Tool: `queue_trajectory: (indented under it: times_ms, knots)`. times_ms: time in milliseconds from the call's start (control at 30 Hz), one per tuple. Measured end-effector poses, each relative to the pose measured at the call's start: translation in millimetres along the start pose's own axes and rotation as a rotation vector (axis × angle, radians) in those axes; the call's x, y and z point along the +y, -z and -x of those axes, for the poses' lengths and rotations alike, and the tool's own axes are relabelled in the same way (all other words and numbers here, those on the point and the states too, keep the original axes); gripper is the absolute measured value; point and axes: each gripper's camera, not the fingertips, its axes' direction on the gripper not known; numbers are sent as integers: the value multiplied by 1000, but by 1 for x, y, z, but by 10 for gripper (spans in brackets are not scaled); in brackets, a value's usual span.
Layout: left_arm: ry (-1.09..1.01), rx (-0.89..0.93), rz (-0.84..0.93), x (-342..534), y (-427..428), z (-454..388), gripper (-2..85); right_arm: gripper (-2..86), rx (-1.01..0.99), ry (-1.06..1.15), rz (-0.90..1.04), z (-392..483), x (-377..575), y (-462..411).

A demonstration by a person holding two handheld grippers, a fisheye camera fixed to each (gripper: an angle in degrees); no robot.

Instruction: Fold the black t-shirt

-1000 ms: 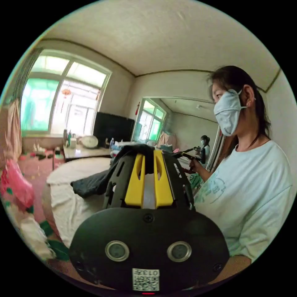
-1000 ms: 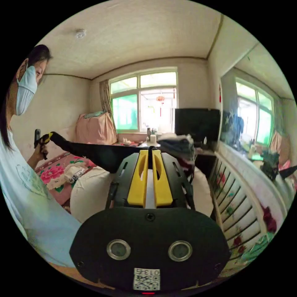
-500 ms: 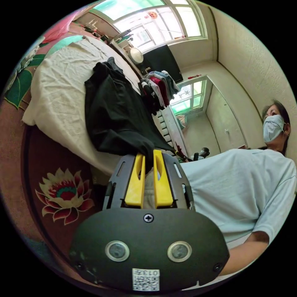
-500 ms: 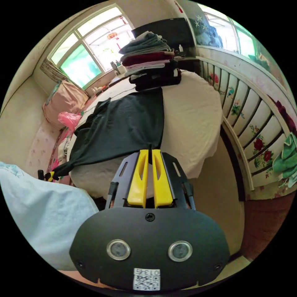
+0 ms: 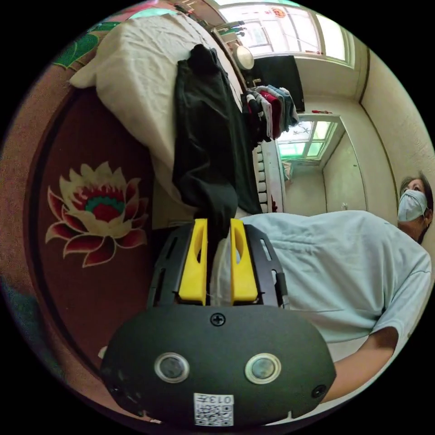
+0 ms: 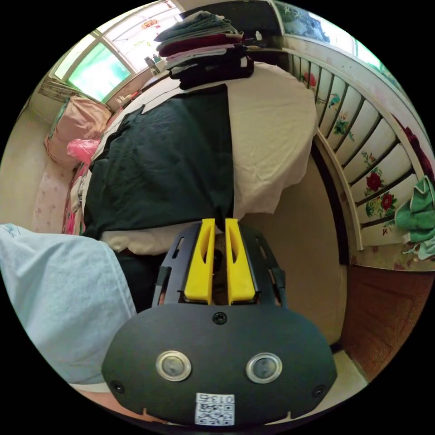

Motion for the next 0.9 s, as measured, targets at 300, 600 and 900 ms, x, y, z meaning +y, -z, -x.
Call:
queue_trajectory:
  times_ms: [300, 600, 900]
  knots:
    - [-20, -367, -207, -81, 81, -29, 125, 104, 194, 21, -157, -9, -101, 53]
    - [-73, -533, -194, -280, -20, -69, 131, 117, 214, 394, -204, 74, -335, -9]
    - [-45, -627, -185, -343, -66, -84, 130, 119, 307, 764, -21, 122, -452, -81]
